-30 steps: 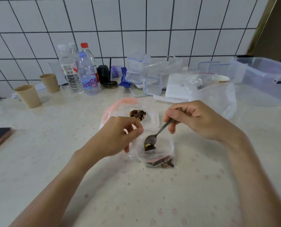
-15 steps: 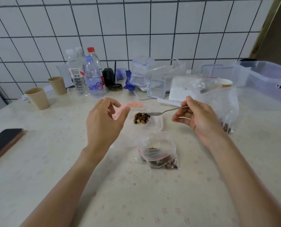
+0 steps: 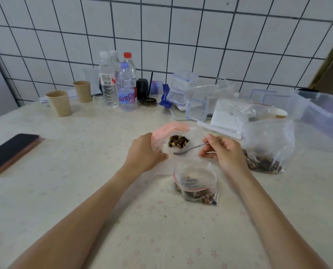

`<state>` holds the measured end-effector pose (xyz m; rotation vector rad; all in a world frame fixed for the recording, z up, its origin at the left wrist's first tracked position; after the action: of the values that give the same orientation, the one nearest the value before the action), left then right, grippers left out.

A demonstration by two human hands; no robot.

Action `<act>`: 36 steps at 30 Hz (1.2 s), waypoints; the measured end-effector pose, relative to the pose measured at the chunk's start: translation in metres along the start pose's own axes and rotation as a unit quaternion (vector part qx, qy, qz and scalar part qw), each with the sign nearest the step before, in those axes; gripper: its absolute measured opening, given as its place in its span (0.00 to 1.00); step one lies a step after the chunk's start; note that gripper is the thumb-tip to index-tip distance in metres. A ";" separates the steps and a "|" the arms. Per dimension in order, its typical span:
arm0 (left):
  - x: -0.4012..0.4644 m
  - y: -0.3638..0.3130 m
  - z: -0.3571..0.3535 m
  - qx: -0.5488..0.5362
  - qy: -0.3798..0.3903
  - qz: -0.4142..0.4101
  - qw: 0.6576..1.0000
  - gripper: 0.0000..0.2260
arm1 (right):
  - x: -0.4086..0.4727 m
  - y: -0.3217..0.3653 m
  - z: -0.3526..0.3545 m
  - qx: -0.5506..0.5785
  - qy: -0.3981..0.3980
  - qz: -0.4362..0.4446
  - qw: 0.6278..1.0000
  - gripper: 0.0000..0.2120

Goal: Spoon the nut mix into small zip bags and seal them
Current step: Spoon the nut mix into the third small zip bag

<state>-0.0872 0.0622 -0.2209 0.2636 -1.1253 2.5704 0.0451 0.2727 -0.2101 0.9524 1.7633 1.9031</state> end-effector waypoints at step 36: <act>-0.012 -0.020 0.011 -0.183 0.023 0.049 0.982 0.16 | 0.011 0.002 -0.008 -0.110 -0.106 0.088 0.984 0.14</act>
<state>-0.0681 0.0641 -0.2031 0.0626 -1.5962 2.3733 0.0320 0.2741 -0.2051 1.2091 1.3570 1.9685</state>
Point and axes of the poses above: each hand's wrist, its own x-axis towards the middle knuckle, its own z-axis out of the back of the hand, y = z × x, the point moved 4 cm from there along x, towards the middle knuckle, and after that the axes turned 12 degrees about -y, right-handed, at the moved point
